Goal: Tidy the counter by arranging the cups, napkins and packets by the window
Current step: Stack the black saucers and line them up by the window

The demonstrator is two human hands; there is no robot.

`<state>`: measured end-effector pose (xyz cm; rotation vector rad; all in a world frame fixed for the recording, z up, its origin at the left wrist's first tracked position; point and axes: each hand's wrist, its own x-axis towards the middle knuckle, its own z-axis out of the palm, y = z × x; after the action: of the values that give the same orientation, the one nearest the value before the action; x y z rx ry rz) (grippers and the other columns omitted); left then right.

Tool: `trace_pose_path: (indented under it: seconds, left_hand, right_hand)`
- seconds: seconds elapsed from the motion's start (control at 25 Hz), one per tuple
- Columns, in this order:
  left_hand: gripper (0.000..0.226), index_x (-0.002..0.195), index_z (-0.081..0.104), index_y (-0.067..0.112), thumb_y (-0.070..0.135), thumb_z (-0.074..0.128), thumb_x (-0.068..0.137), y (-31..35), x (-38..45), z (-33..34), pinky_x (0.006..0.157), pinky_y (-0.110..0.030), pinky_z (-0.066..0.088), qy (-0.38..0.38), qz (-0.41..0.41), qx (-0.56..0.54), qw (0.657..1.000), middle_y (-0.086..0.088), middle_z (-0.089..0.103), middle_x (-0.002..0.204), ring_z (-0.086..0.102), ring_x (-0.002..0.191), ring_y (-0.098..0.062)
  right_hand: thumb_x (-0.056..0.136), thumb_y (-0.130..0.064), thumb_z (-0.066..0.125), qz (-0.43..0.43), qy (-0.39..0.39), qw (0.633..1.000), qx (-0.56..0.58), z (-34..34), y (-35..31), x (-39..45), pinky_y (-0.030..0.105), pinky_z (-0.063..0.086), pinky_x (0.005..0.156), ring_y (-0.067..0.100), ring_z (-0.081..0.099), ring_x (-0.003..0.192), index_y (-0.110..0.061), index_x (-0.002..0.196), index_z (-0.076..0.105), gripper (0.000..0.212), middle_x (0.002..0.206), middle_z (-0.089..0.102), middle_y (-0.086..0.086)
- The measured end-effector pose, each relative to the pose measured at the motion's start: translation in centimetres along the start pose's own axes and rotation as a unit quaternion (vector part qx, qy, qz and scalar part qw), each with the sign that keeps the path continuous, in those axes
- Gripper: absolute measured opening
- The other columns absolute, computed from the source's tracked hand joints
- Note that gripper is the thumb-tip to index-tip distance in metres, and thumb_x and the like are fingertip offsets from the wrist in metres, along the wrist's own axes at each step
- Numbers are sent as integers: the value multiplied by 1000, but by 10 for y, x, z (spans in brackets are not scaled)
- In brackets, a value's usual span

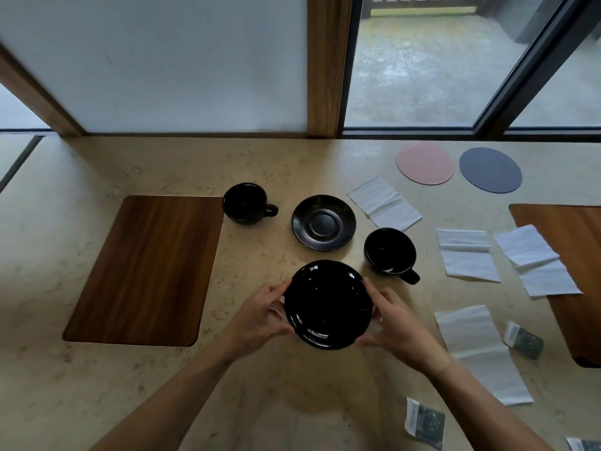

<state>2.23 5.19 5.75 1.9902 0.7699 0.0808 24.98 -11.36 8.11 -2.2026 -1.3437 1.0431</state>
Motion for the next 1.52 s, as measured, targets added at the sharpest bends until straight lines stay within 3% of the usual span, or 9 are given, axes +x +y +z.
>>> trace_pose_path:
  seconds: [0.16, 0.36, 0.56, 0.68, 0.76, 0.88, 1.04, 1.28, 1.52]
  left_hand:
    - [94, 149, 26, 18, 2, 78, 73, 14, 32, -38, 80, -18, 55, 14, 20, -7, 1000, 2, 49, 124, 61, 98, -8]
    - [94, 149, 27, 12, -1, 79, 72, 25, 85, -82, 83, -27, 57, 20, 24, -10, 999, -6, 48, 124, 62, 99, -16]
    - [94, 148, 34, 22, 16, 83, 68, 21, 148, -120, 92, -36, 54, 19, 34, 34, 999, -8, 55, 116, 64, 96, -17]
    - [87, 145, 35, 24, 13, 81, 73, 20, 181, -134, 91, -6, 39, 30, 52, 73, 996, -1, 60, 114, 56, 99, -9]
    - [83, 143, 37, 27, 9, 79, 74, 23, 198, -144, 81, 1, 33, 31, 63, 92, 993, 7, 59, 106, 55, 95, -9]
    - [81, 142, 42, 24, 4, 79, 73, 16, 230, -157, 75, -4, 45, 21, 68, 82, 994, 8, 62, 108, 67, 80, -9]
    - [81, 141, 44, 27, 2, 78, 72, 7, 266, -165, 73, -8, 47, 10, 51, 78, 996, 15, 62, 107, 69, 75, -14]
    - [80, 140, 46, 24, 8, 81, 70, -24, 311, -169, 79, -36, 56, -15, 31, 75, 997, 7, 65, 114, 69, 67, -11]
    - [83, 140, 44, 34, 12, 81, 69, -47, 347, -169, 77, -30, 53, -1, -7, 89, 996, 9, 65, 107, 60, 70, -4]
  right_hand:
    - [65, -33, 86, -28, 33, 999, -27, -35, -26, 32, 30, 44, 98, 12, 46, 103, -36, 152, 5, 119, 118, 38, -7]
    - [68, -32, 86, -42, 43, 997, -39, -75, -45, 85, 24, 42, 85, 7, 48, 89, -35, 152, 7, 115, 113, 40, -7]
    - [68, -31, 86, -73, 54, 995, -38, -107, -50, 142, 20, 39, 78, 7, 51, 85, -40, 150, 14, 109, 110, 45, -3]
    - [66, -30, 87, -82, 56, 994, -48, -120, -48, 181, 18, 39, 77, 11, 52, 83, -32, 152, 17, 111, 110, 47, 3]
    - [66, -30, 87, -78, 51, 994, -57, -126, -49, 204, 20, 39, 78, 15, 52, 84, -27, 152, 16, 111, 112, 47, 4]
    - [70, -30, 84, -60, 41, 996, -58, -132, -49, 238, 22, 39, 79, 15, 51, 87, -26, 153, 13, 110, 113, 42, 0]
    - [71, -28, 84, -60, 37, 996, -56, -139, -46, 275, 24, 38, 81, 14, 49, 88, -30, 151, 17, 105, 112, 40, -3]
    - [72, -30, 83, -44, 28, 996, -73, -132, -35, 325, 27, 40, 88, 17, 46, 98, -28, 151, 19, 102, 125, 47, 7]
    - [73, -31, 82, -19, 28, 996, -86, -131, -26, 363, 33, 44, 94, 21, 47, 103, -26, 152, 16, 104, 132, 47, 10]
